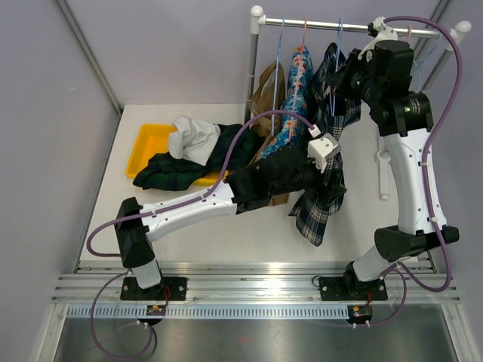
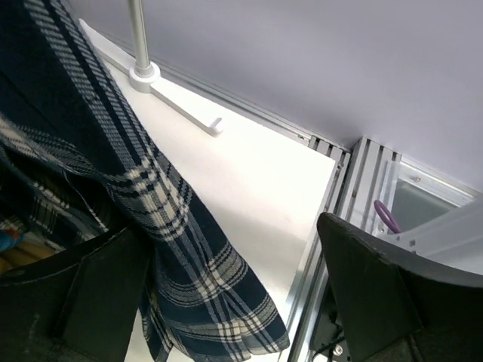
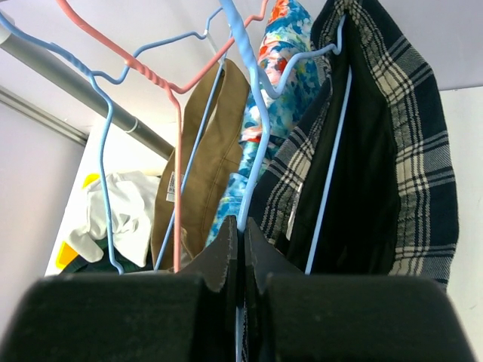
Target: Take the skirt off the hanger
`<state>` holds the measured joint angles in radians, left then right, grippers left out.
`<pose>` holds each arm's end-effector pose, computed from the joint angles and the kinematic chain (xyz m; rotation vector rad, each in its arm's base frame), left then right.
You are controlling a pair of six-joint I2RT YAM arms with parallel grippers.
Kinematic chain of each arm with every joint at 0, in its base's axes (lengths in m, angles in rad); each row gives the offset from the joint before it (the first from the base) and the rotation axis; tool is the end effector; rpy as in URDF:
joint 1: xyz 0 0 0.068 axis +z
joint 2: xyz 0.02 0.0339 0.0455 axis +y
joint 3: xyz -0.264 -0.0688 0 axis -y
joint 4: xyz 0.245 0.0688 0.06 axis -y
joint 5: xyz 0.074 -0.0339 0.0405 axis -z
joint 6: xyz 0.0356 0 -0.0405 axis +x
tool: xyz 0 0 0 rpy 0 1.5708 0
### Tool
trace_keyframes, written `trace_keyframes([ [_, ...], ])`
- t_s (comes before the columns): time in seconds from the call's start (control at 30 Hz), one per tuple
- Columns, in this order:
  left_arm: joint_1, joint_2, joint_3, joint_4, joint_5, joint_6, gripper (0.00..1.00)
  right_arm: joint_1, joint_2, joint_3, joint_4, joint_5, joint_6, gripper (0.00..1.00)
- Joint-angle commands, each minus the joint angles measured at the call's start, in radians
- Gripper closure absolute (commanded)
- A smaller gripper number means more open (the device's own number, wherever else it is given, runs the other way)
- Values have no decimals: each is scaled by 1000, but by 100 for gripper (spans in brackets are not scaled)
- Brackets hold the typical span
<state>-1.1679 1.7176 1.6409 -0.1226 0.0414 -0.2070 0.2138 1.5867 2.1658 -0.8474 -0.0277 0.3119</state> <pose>0.1613 -0.3823 0.3940 0.9012 1.6599 -1.0108 0.2950 0.0651 0.5327 0.0715 1.8557 0.3926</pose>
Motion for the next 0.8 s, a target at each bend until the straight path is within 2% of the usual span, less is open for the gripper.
trace_keyframes([
  [0.0, 2, 11, 63, 118, -21, -20, 23, 2, -90, 35, 84, -35, -16, 100],
  [0.03, 4, 20, 63, 118, -31, -22, 52, 4, -93, 38, 84, -32, -19, 100],
  [0.13, 2, 22, 45, 118, -93, -35, 95, 2, -97, 58, 70, -21, -28, 100],
  [0.17, 2, 17, 36, 118, -106, -37, 100, 2, -96, 72, 62, -17, -31, 100],
  [0.37, -10, -75, -91, 164, -169, -48, 100, 4, -103, 75, 59, 12, -31, 100],
  [0.57, -124, -164, -217, 166, -282, -25, 100, 2, -42, 144, 74, 98, -71, 100],
  [0.77, -213, -176, -303, 153, -368, -45, 100, -13, 60, 209, 134, 179, -92, 100],
])
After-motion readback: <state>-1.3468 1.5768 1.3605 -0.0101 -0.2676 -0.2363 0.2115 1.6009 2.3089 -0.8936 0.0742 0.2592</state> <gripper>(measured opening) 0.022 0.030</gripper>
